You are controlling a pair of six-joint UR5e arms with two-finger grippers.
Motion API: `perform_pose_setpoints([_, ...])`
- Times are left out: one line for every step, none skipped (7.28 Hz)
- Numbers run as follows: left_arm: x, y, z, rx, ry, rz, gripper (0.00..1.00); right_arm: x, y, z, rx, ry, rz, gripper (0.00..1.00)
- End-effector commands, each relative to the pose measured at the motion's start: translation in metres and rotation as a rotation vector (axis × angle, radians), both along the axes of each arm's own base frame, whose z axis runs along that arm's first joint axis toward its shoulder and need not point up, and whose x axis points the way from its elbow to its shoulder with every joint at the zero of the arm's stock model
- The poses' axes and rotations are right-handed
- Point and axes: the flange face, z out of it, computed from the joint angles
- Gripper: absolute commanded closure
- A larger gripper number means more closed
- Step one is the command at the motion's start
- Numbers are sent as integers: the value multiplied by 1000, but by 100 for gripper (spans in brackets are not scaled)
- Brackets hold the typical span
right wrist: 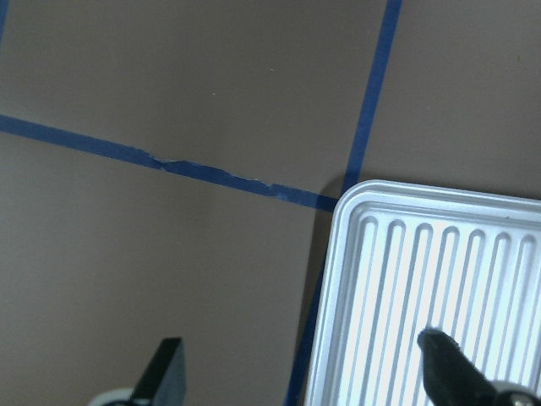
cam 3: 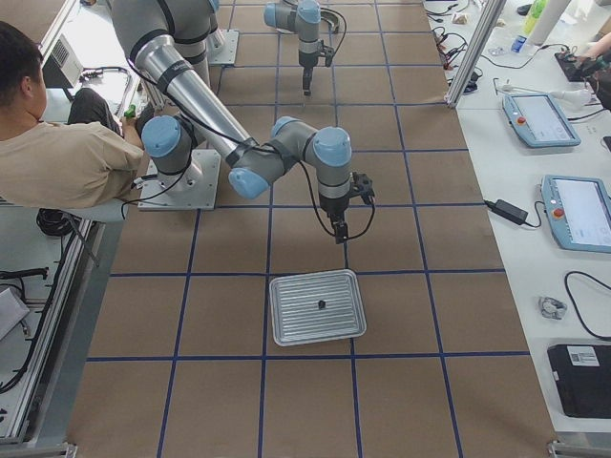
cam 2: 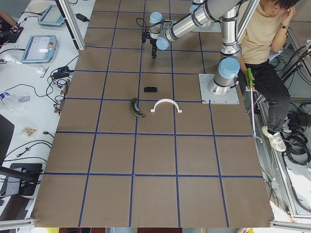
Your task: Place bearing gear from tray to pile
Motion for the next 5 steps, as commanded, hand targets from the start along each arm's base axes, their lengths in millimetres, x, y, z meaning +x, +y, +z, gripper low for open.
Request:
perform_pose_setpoints([-1,-1,-7,0,-3,-3,14,-46,-15,-30,5,18,60,0])
perform_pose_setpoints([-1,1,-9,4,-4,-5,34,-72,-14,-34,-2,10,46,0])
perform_pose_setpoints([0,2,-10,9,-6,4,58,-99,-2,-40,-5,-13,15,0])
perform_pose_setpoints([-1,3,-9,7,-5,3,70,-106,-1,-45,7,-9,24,3])
perform_pose_setpoints([-1,3,-8,5,-6,4,78,-110,-5,-62,19,-23,22,6])
